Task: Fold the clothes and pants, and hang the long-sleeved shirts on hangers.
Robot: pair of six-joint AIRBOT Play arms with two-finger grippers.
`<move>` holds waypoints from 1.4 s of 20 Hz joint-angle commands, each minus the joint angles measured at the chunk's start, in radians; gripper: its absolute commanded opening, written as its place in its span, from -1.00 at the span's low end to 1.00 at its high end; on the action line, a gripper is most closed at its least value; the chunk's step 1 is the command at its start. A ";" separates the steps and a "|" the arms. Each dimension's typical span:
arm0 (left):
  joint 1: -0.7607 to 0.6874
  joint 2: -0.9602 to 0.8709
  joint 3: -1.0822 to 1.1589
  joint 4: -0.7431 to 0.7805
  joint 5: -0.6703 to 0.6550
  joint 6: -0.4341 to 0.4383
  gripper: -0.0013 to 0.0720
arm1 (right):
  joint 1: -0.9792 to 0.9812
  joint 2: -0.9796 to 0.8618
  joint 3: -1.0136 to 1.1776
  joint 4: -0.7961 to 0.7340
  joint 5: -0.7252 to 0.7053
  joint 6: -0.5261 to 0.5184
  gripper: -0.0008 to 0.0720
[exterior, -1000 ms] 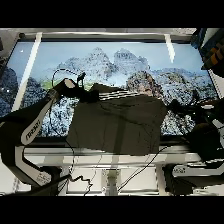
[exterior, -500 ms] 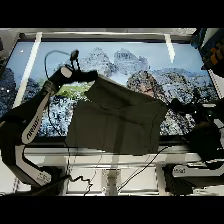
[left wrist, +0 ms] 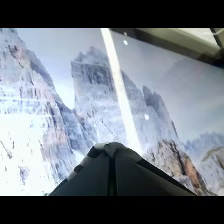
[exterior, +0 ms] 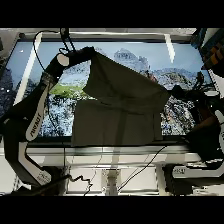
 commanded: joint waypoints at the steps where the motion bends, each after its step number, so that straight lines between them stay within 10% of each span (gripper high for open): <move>1: -0.001 -0.068 0.008 0.001 0.107 0.000 -0.95 | 0.074 -0.002 0.012 0.000 -0.201 0.000 -0.92; 10: -0.010 -0.111 0.008 0.001 0.231 0.000 -0.81 | 0.292 -0.027 0.012 0.000 -0.762 0.000 -0.91; 13: -0.018 -0.108 0.008 0.002 0.232 0.001 0.96 | 0.297 -0.034 0.012 -0.001 -0.752 0.000 0.51; 17: -0.003 -0.086 0.008 0.017 0.176 0.001 0.97 | 0.296 -0.026 0.012 -0.002 -0.707 0.000 0.52; 21: 0.096 -0.016 0.008 0.163 -0.203 -0.003 0.90 | 0.288 0.029 0.012 -0.045 -0.661 0.000 0.51; 24: 0.213 0.021 0.008 0.224 -0.618 0.012 -0.92 | 0.201 0.093 0.012 -0.112 -0.435 0.000 0.37; 26: 0.286 0.042 0.006 0.224 -0.783 0.031 -0.95 | 0.096 0.134 0.012 -0.168 -0.195 0.001 -0.54; 28: 0.337 0.072 -0.008 0.223 -0.874 0.074 -0.95 | -0.020 0.170 0.012 -0.186 0.036 0.001 -0.71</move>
